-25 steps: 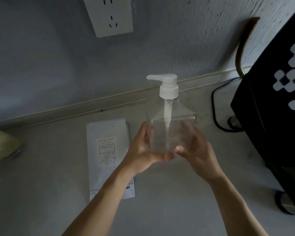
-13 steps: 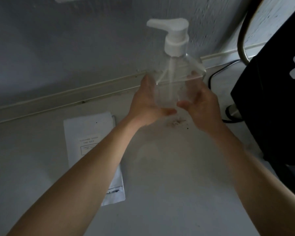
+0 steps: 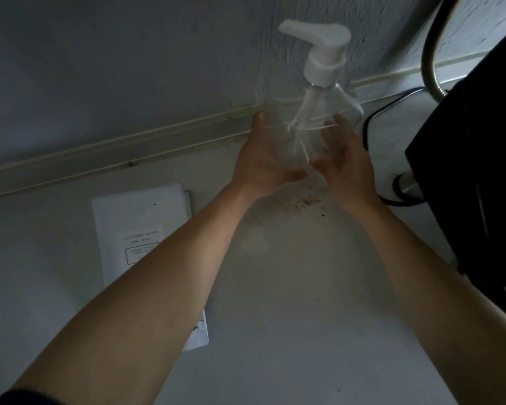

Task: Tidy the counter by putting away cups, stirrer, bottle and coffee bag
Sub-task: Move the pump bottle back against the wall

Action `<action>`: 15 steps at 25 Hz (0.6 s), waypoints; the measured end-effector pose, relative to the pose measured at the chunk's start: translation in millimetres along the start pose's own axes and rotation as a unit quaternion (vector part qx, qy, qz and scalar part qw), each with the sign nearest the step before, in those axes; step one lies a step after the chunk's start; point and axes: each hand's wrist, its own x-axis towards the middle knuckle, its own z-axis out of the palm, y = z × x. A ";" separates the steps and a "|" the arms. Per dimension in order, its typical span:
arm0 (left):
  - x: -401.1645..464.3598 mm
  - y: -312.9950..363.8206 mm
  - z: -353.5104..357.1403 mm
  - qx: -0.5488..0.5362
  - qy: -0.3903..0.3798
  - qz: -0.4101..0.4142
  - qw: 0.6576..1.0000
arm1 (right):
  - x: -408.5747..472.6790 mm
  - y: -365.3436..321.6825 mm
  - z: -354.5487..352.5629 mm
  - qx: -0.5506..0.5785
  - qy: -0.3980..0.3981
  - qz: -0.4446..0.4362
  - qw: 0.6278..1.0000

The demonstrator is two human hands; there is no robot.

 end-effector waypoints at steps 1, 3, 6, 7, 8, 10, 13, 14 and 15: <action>-1.0 0.9 -1.9 0.004 -0.007 -0.005 1.000 | -0.5 -3.0 -0.8 0.005 -0.013 0.006 1.000; -9.1 1.5 -5.1 0.017 -0.012 -0.019 1.000 | -4.2 -10.3 -3.6 0.002 -0.045 0.024 0.999; -42.2 3.6 -13.9 0.064 0.014 -0.033 0.997 | -21.9 -11.4 -7.3 0.000 -0.049 0.026 0.998; -57.2 4.6 -19.3 0.085 0.024 -0.037 0.995 | -31.9 -9.1 -6.2 0.008 -0.035 0.043 0.998; -71.6 4.4 -25.6 0.110 0.031 -0.028 0.993 | -43.1 -8.9 -4.6 0.006 -0.021 0.065 0.998; -99.2 6.7 -41.3 0.195 0.021 0.020 0.980 | -65.6 -16.9 0.7 -0.034 -0.002 0.077 0.996; -133.7 6.9 -70.8 0.348 0.018 0.096 0.932 | -94.0 -39.1 11.2 -0.120 0.021 0.016 0.992; -143.0 5.8 -79.9 0.379 0.019 0.101 0.920 | -99.9 -47.3 16.2 -0.135 0.021 -0.016 0.990; -152.2 4.0 -89.1 0.396 0.020 0.097 0.913 | -106.7 -55.9 22.7 -0.146 0.015 -0.049 0.988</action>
